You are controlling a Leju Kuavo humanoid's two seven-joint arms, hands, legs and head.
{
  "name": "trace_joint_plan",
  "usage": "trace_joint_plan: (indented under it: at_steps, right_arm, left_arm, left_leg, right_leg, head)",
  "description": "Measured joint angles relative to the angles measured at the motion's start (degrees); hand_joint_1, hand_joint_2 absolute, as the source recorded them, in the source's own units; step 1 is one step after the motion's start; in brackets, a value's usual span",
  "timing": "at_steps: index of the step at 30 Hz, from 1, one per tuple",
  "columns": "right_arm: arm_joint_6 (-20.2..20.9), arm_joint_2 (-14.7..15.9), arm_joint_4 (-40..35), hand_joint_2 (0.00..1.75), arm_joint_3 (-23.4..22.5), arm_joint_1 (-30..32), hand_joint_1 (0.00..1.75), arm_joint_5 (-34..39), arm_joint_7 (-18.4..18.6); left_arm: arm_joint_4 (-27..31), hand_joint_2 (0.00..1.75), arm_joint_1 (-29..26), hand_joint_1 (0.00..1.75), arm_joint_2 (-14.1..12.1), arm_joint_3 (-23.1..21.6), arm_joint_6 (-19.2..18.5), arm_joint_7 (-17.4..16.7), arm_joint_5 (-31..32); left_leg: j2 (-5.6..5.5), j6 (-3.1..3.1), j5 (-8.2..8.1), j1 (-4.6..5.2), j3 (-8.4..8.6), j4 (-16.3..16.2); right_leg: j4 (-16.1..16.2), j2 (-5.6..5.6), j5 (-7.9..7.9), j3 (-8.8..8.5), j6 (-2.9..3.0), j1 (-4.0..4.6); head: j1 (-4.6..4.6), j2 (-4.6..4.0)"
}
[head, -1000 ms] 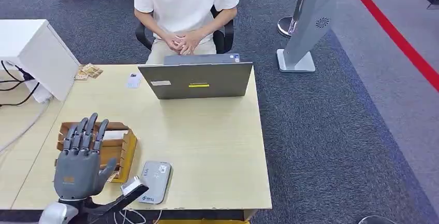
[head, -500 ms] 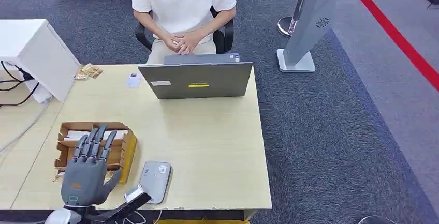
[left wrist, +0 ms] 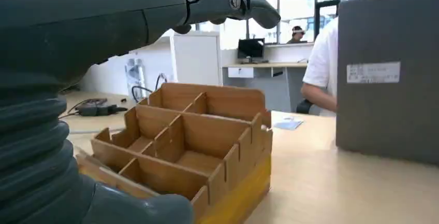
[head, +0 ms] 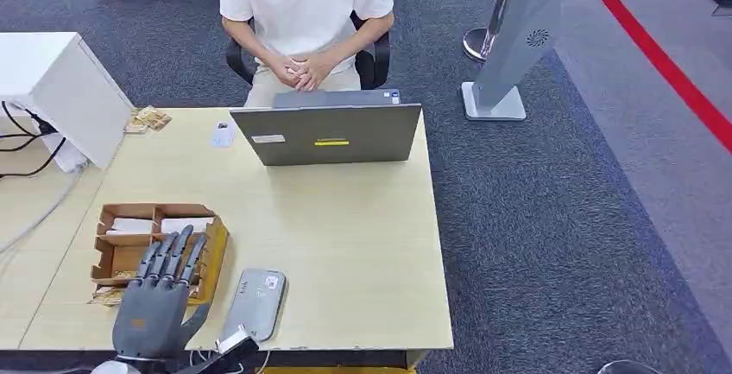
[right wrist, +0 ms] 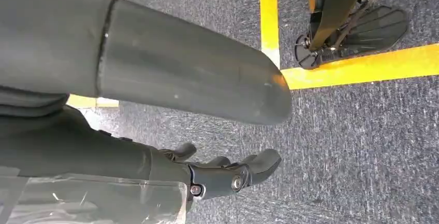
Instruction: Pass the card to the sensor for recognition and then transmit it.
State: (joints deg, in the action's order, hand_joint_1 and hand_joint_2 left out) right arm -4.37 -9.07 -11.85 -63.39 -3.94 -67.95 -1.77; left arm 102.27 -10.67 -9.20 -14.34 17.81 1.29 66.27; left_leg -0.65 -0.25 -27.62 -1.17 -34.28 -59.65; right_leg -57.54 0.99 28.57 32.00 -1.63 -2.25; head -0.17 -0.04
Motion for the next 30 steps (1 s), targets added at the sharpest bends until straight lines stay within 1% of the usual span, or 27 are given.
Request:
trace_joint_plan:
  at_steps: [4,10,15,18,20,25,30]
  right_arm:
    - [0.00,0.00,-0.09,0.00,-0.48,0.00,0.00,-0.02,0.11]
    - [0.02,0.00,-0.20,0.00,-0.57,0.01,0.00,-0.04,0.11]
    - [0.00,0.00,-0.24,0.00,-0.74,0.02,0.00,-0.13,0.13]
    - [-0.09,0.00,-0.28,0.00,-0.83,0.02,0.00,-0.28,0.37]
    - [-0.18,0.00,-0.31,0.00,-0.85,0.02,0.00,-0.28,0.39]
    - [-0.46,-0.02,-0.37,0.00,-0.85,0.04,0.00,-0.48,0.50]
    - [-0.55,0.00,-0.46,0.00,-0.85,0.05,0.00,-1.05,0.57]
  left_arm:
    - [0.00,1.75,-0.97,0.00,-0.59,-0.68,0.07,-0.40,-0.02]
    - [0.00,1.75,-1.51,0.00,-0.66,-0.81,0.20,-0.90,-0.24]
    - [0.00,1.75,-2.50,0.00,-0.64,-0.83,0.94,-2.50,-0.44]
    - [0.00,1.75,-3.21,0.00,-0.64,-0.83,1.60,-3.68,0.39]
    - [0.00,1.75,-3.52,0.00,-0.64,-0.83,1.75,-3.80,0.65]
    - [0.02,1.75,-4.28,0.00,-0.55,-0.83,3.59,-6.36,4.18]
    - [0.02,1.75,-4.74,0.00,-0.44,-0.81,4.09,-6.80,5.03]
  left_leg:
    - [-0.01,0.00,0.00,0.00,-0.01,0.00]
    - [-0.01,0.00,0.00,0.00,0.00,0.00]
    - [-0.01,0.00,0.00,0.00,0.00,0.00]
    - [-0.01,0.00,0.00,0.00,0.00,0.00]
    - [-0.02,0.00,0.00,0.00,-0.01,0.01]
    - [-0.02,0.00,0.00,0.00,0.00,0.01]
    - [-0.02,0.00,0.00,0.00,0.00,0.01]
  right_leg:
    - [0.00,-0.03,0.01,0.00,0.00,0.00]
    - [0.00,-0.03,0.00,-0.01,0.00,0.00]
    - [0.00,-0.03,0.00,-0.01,0.00,0.00]
    - [0.00,-0.03,0.00,-0.01,0.00,0.00]
    - [0.00,-0.03,0.01,-0.01,0.00,0.00]
    - [0.00,-0.04,0.00,-0.01,0.00,0.00]
    - [0.00,-0.05,0.00,-0.03,0.00,0.00]
  head:
    - [0.00,0.00]
    - [0.02,0.00]
    - [0.02,0.00]
    - [0.00,0.00]
    - [0.02,0.00]
    - [0.02,0.00]
    - [0.02,0.00]
